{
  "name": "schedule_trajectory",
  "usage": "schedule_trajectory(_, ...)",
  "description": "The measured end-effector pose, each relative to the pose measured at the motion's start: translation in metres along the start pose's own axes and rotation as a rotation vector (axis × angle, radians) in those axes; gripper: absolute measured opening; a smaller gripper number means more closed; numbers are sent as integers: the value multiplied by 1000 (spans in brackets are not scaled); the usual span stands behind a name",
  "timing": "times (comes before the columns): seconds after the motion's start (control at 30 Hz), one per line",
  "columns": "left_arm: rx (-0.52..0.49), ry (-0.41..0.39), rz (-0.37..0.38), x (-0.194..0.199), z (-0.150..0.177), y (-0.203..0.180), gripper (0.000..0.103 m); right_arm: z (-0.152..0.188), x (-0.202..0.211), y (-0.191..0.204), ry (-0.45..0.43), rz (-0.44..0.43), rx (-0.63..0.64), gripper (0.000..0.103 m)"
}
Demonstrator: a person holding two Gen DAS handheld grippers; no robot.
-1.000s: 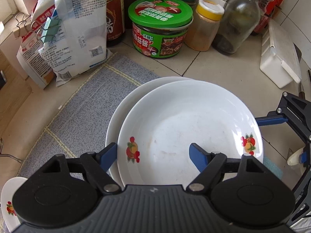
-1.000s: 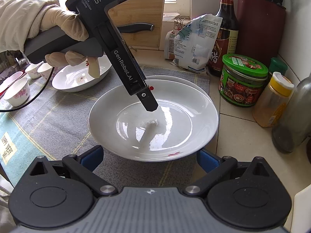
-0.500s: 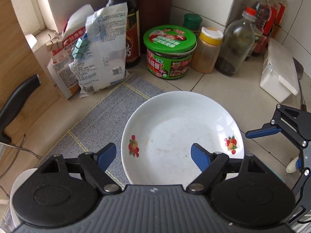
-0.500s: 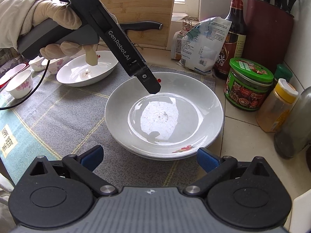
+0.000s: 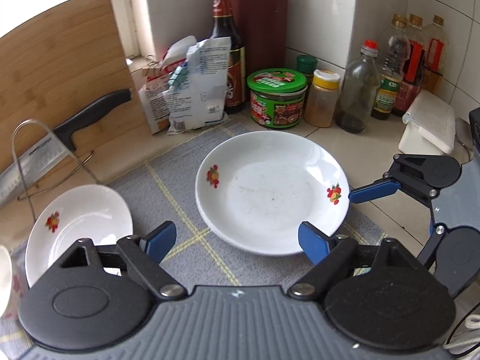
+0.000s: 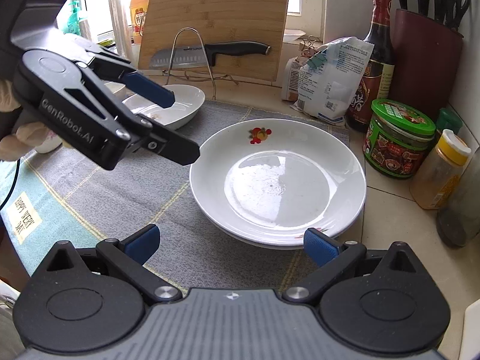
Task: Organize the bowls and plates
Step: 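Withdraw the left tool from the stack while the right tool moves toward the stained plate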
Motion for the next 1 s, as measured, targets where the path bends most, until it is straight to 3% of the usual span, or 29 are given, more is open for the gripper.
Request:
schedule_trajectory(0.33,166,-25,-185,22,74,47,92,-7,-7,40,17,-34,33,103)
schedule_trajectory(0.67,239,-32,-157,23,113,102,92,-30,-23,82,79,-3,40,103)
schedule_trajectory(0.8,224,-22,-172,18,122,118,92,-39,-33,97,99,22,29,103)
schedule_trajectory(1.0,187,0,-133,2,129,128,92,-53,-45,115,125,70,-6,103)
Point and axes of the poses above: each gripper's, at about its wrist camera, not at the fingertips, and x roughly against the way its jaws point, y to its left, z to its underside, the point moved 5 cm from there along -x, roughly the way its jaws point, and after that the axes turned 5 degrees about y, right-handed, at the moved point
